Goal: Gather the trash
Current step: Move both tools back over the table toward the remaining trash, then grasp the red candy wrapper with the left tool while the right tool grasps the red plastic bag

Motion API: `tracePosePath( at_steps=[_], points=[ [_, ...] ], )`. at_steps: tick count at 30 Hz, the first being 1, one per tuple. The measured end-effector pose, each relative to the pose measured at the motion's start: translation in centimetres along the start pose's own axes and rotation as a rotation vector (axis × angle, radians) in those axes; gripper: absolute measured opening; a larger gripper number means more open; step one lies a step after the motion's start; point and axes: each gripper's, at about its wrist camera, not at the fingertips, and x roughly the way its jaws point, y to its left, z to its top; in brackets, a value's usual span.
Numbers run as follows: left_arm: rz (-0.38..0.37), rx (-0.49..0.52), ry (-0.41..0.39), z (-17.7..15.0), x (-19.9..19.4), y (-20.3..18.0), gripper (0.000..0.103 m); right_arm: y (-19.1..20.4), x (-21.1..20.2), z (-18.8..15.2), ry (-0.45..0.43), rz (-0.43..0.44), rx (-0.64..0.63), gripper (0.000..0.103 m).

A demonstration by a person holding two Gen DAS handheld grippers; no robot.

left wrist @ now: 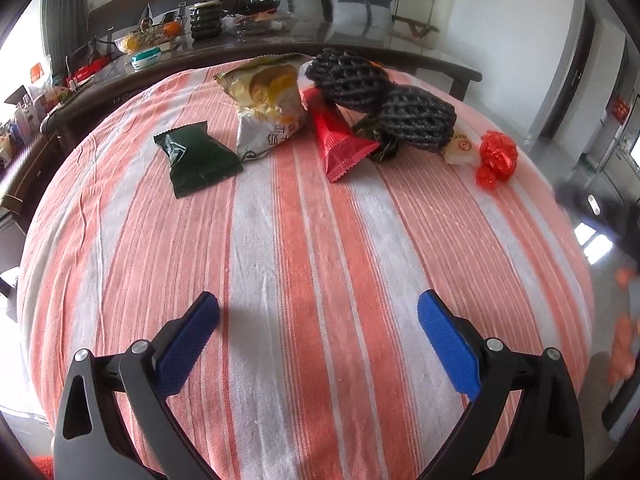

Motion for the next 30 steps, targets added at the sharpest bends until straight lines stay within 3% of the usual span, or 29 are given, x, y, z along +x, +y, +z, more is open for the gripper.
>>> tracePosePath(
  at_steps=[4, 9, 14, 18, 21, 26, 29, 30],
  points=[
    [-0.018, -0.024, -0.012, 0.0, 0.0, 0.3, 0.098, -0.1, 3.3, 2.5, 0.015, 0.004, 0.057, 0.093],
    [-0.023, -0.025, -0.013, 0.0, 0.1, 0.4, 0.098, -0.6, 6.0, 4.2, 0.021, -0.051, 0.123, 0.088],
    [-0.034, -0.033, -0.017, 0.1, 0.2, 0.6, 0.098, -2.8, 4.5, 4.0, 0.003, -0.001, 0.161, 0.088],
    [-0.070, -0.052, -0.018, 0.4, 0.1, 1.1, 0.098, -3.1, 3.7, 4.1, 0.015, 0.080, 0.106, 0.088],
    [-0.115, -0.065, -0.023, 2.6, 0.3, 1.4, 0.098, -1.7, 4.0, 4.4, 0.028, 0.103, 0.032, 0.079],
    [-0.057, -0.056, -0.054, 7.5, 2.3, 0.5, 0.096, -0.9, 6.5, 4.8, 0.075, 0.055, 0.049, 0.076],
    [-0.067, -0.103, -0.033, 9.6, 4.5, 0.5, 0.085, -1.0, 7.5, 4.7, 0.078, 0.043, 0.064, 0.077],
    [-0.061, -0.107, -0.026, 10.0, 5.2, 0.5, 0.078, -0.9, 7.5, 4.7, 0.072, 0.034, 0.050, 0.070]
  ],
)
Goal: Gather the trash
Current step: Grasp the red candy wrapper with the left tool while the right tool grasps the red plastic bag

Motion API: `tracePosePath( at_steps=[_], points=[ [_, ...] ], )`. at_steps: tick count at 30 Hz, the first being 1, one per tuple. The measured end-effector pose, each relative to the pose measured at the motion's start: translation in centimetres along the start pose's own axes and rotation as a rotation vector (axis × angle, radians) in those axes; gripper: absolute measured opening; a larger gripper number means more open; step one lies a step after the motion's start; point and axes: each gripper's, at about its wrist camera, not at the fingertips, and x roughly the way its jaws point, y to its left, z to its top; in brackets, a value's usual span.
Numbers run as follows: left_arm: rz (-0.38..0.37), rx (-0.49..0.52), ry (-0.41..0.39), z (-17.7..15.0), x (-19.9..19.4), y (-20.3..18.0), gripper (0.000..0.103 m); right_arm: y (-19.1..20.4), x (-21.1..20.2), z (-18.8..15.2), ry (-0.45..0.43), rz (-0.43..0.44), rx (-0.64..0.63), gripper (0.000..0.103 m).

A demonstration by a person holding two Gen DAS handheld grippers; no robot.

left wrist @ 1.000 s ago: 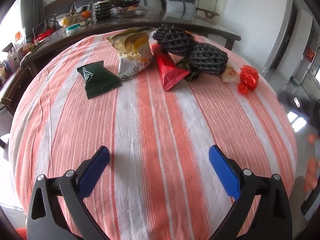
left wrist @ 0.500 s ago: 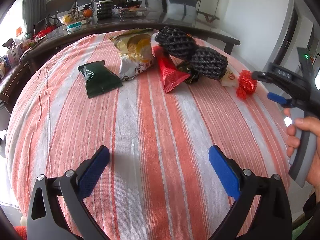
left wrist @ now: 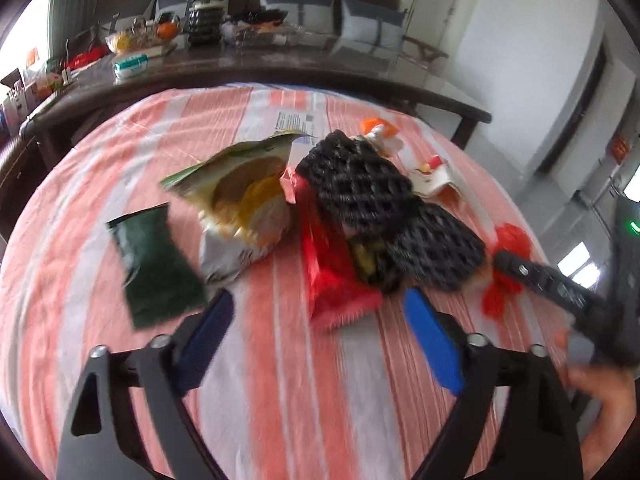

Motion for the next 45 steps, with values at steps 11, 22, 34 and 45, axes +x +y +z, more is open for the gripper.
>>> tracePosePath(
  at_steps=[11, 22, 34, 45],
  points=[
    [-0.067, 0.072, 0.041, -2.9, -3.2, 0.1, 0.035, 1.0, -6.3, -3.1, 0.081, 0.195, -0.316, 0.049],
    [-0.095, 0.126, 0.117, -11.6, -8.7, 0.3, 0.056, 5.7, -8.6, -12.1, 0.211, 0.183, -0.702, 0.069],
    [-0.069, 0.205, 0.129, -9.9, -7.4, -0.1, 0.072, 5.5, -10.4, -11.7, 0.118, 0.143, -0.388, 0.081],
    [-0.073, 0.152, 0.131, -10.6, -8.1, 1.5, 0.021, 4.4, -11.2, -11.8, 0.114, 0.133, -0.374, 0.041]
  ],
)
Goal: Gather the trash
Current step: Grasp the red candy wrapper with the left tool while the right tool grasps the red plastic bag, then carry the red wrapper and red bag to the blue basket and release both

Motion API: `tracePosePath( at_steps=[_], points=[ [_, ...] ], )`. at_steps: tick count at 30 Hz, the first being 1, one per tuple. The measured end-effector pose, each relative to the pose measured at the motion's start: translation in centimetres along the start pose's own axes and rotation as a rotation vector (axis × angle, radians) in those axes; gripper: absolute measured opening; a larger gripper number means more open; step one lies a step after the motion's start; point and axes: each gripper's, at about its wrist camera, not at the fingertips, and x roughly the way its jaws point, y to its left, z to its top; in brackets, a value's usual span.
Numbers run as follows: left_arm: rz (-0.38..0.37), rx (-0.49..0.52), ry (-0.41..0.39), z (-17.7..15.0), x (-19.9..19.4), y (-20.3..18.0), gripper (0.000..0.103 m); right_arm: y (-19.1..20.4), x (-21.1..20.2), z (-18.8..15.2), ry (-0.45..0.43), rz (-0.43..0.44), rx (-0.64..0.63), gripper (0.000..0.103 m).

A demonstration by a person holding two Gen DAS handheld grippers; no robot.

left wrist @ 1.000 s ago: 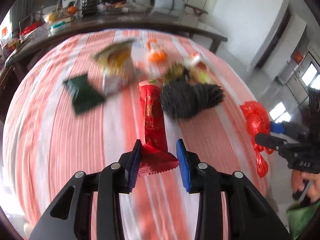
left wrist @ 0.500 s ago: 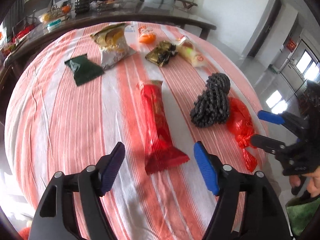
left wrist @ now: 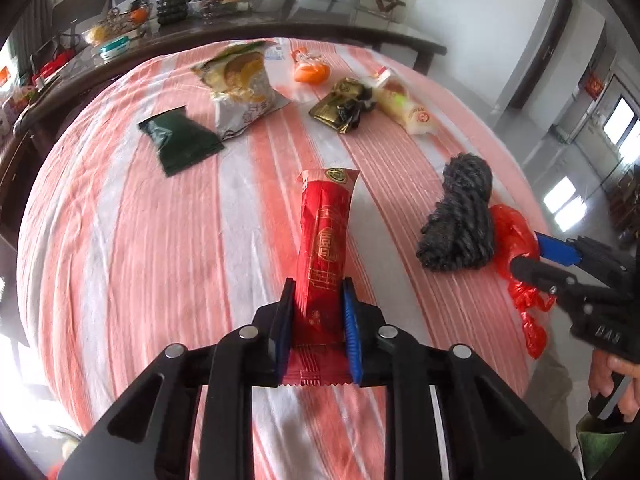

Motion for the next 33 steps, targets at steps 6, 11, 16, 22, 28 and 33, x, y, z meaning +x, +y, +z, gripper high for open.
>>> tracePosePath(
  at_steps=[6, 11, 16, 22, 28, 33],
  points=[
    [-0.040, -0.087, -0.056, -1.7, -2.7, 0.4, 0.020, -0.1, -2.2, -0.7, -0.065, 0.056, 0.011, 0.041],
    [-0.111, -0.031, -0.099, -1.3, -5.3, -3.3, 0.020, -2.4, -4.5, -1.4, -0.117, 0.092, 0.081, 0.041],
    [-0.253, 0.060, -0.090, 0.9, -5.3, -10.7, 0.020, -8.2, -8.6, -2.4, -0.182, 0.040, 0.183, 0.041],
    [-0.357, 0.188, -0.032, 2.3, -1.6, -21.6, 0.020, -17.6, -12.1, -6.1, -0.169, -0.158, 0.300, 0.041],
    [-0.395, 0.269, 0.052, 2.9, 4.6, -31.0, 0.020, -24.2, -12.3, -8.9, -0.165, -0.254, 0.393, 0.041],
    [-0.406, 0.281, 0.082, 3.3, 10.1, -36.1, 0.021, -28.3, -10.8, -10.2, -0.174, -0.274, 0.468, 0.041]
  ],
)
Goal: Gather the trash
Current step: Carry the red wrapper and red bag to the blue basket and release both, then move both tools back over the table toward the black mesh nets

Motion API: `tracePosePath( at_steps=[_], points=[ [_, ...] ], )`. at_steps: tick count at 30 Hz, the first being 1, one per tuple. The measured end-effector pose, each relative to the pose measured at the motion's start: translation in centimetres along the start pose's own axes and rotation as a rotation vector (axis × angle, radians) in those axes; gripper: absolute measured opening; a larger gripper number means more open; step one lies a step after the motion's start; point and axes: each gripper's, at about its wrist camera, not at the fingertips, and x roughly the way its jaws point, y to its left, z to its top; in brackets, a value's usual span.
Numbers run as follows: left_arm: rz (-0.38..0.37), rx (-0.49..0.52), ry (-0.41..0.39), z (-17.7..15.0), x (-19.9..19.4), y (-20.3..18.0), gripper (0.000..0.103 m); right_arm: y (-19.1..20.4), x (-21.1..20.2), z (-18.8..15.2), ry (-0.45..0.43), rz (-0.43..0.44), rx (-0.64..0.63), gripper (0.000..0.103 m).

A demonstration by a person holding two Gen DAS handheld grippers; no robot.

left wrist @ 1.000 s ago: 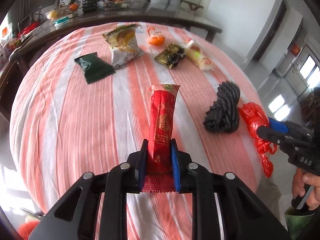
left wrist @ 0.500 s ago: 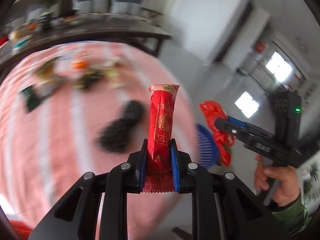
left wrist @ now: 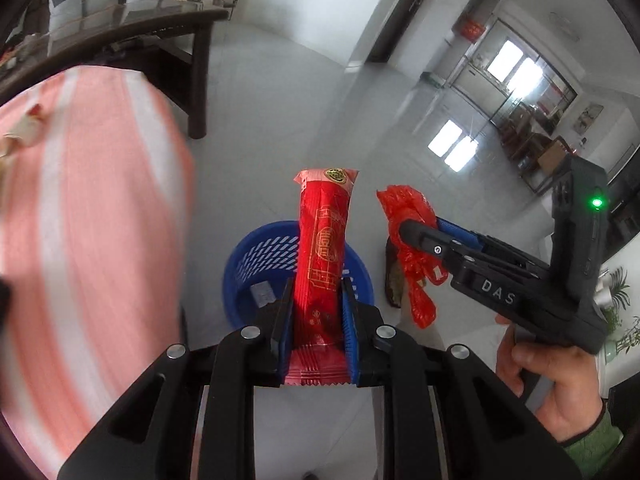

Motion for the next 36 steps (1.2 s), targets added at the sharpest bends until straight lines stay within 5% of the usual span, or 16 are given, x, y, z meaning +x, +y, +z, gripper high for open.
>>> tracePosePath(
  at_steps=[11, 12, 13, 15, 18, 20, 24, 31, 36],
  points=[
    [0.028, -0.043, 0.055, 1.7, 8.6, 0.1, 0.023, -4.8, 4.5, 1.0, 0.017, 0.007, 0.121, 0.043],
    [0.032, -0.038, 0.054, 1.9, 9.4, 0.0, 0.027, -5.2, 5.0, 1.0, 0.021, 0.010, 0.141, 0.044],
    [0.030, -0.034, 0.055, 1.9, 9.7, -0.2, 0.047, -5.6, 5.4, 0.9, 0.022, 0.013, 0.158, 0.049],
    [0.035, -0.034, 0.042, 2.5, 10.2, -0.1, 0.068, -6.4, 6.2, 0.9, 0.021, 0.022, 0.185, 0.060],
    [0.035, -0.035, 0.021, 3.5, 10.4, 0.0, 0.070, -7.1, 6.6, 1.0, 0.021, 0.008, 0.196, 0.062],
    [0.029, -0.026, -0.015, 3.9, 9.1, -0.1, 0.076, -7.0, 6.1, 1.2, 0.008, -0.002, 0.188, 0.067],
    [0.081, 0.011, -0.099, 3.7, 4.9, -0.2, 0.092, -5.1, 4.2, 1.5, -0.031, -0.071, 0.114, 0.093],
    [0.130, 0.073, -0.128, -1.1, -3.9, 1.2, 0.096, 1.4, 1.6, -0.2, -0.048, -0.108, -0.007, 0.094],
    [0.186, 0.082, -0.090, -6.9, -9.3, 4.3, 0.096, 7.9, 0.2, -2.5, -0.058, -0.041, -0.079, 0.094]
  ],
)
